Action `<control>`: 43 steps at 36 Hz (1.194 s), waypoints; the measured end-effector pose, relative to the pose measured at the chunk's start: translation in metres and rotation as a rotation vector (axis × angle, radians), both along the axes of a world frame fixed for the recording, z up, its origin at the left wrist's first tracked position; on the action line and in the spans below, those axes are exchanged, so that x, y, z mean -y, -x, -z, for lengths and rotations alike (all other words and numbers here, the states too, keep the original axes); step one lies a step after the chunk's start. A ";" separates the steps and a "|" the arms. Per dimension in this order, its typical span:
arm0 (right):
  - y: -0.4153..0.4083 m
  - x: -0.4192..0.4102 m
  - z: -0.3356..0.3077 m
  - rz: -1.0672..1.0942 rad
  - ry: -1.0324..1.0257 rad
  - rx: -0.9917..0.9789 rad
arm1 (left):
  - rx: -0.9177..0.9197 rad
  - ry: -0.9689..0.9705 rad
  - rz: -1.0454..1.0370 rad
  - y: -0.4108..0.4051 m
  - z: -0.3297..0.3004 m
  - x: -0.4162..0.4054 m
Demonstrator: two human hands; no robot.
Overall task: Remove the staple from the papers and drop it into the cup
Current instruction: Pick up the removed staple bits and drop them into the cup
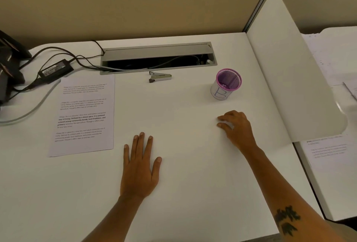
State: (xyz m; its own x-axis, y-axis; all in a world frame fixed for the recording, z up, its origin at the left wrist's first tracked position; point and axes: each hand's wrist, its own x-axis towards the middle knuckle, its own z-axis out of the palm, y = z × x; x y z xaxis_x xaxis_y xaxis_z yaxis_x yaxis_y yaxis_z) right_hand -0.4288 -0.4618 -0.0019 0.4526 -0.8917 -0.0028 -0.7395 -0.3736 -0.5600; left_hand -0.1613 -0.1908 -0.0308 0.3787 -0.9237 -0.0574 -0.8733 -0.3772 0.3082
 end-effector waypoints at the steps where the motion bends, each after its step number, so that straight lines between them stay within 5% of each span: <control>1: -0.001 0.002 0.000 -0.016 0.006 -0.011 | -0.002 0.000 0.000 0.000 0.000 0.000; 14: -0.005 0.024 -0.019 -0.189 0.000 -0.082 | 0.010 0.004 -0.001 0.000 0.003 0.000; 43: -0.016 0.005 -0.012 -0.189 0.146 -0.166 | 0.003 0.007 -0.003 0.000 0.002 0.000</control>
State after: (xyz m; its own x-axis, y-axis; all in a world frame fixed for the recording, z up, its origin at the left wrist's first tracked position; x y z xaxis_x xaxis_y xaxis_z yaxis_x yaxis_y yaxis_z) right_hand -0.4133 -0.4665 0.0104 0.6149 -0.7880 0.0315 -0.7262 -0.5814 -0.3669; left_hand -0.1614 -0.1908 -0.0328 0.3819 -0.9229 -0.0501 -0.8730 -0.3780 0.3083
